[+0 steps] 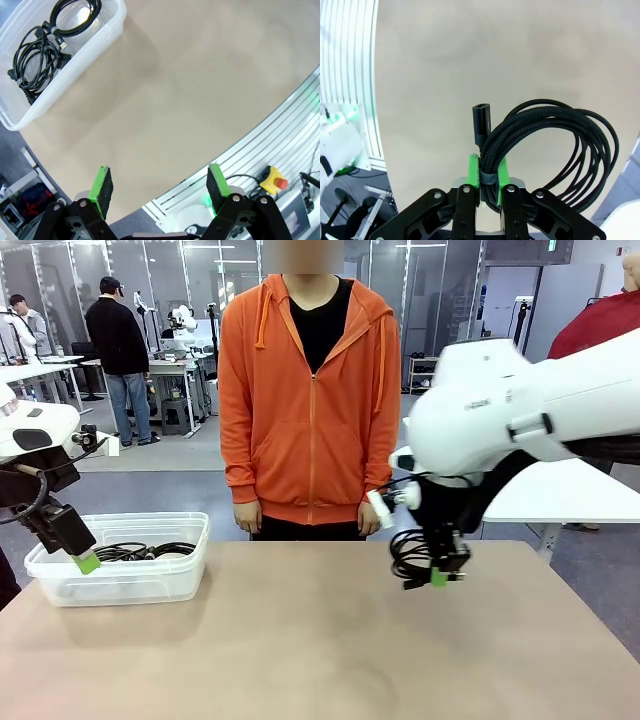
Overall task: Organize and store the cables.
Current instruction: Place the USB Extension Cable into the Organizing box.
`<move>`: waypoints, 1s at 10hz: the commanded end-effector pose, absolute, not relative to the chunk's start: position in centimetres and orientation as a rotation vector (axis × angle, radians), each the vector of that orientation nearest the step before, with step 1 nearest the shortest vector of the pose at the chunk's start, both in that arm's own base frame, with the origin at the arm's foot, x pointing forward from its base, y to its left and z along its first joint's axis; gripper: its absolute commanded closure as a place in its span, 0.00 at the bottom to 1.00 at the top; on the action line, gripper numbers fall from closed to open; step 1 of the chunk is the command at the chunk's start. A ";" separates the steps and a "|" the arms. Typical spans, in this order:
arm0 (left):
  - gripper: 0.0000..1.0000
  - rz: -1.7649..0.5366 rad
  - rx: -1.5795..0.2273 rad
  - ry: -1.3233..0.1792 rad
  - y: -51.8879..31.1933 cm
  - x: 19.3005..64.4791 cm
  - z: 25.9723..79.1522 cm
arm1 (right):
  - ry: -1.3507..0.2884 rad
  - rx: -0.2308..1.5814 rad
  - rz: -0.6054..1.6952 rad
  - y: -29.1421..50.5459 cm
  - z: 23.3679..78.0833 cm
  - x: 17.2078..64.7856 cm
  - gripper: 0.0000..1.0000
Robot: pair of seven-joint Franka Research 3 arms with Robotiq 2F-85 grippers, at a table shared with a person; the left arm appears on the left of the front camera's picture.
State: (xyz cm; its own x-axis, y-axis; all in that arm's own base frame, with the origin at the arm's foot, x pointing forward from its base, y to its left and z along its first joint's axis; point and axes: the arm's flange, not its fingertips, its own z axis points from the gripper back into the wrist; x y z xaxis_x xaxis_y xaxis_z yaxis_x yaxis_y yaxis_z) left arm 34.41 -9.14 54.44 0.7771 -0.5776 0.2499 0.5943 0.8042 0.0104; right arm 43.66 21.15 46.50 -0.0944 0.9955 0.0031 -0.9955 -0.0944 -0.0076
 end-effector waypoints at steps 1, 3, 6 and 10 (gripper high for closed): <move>0.05 -0.618 -0.050 -0.252 -9.2 34.7 54.6 | -0.001 0.010 1.629 26.3 46.2 45.4 1.00; 0.05 -0.618 -0.050 -0.252 -9.2 34.7 54.6 | -0.004 0.046 1.649 31.1 44.7 45.4 1.00; 0.05 -0.618 -0.050 -0.252 -9.2 34.7 54.6 | -0.039 0.087 1.658 35.6 41.6 45.5 1.00; 0.05 -0.618 -0.050 -0.252 -9.2 34.7 54.6 | -0.025 0.127 1.662 37.0 36.7 45.7 1.00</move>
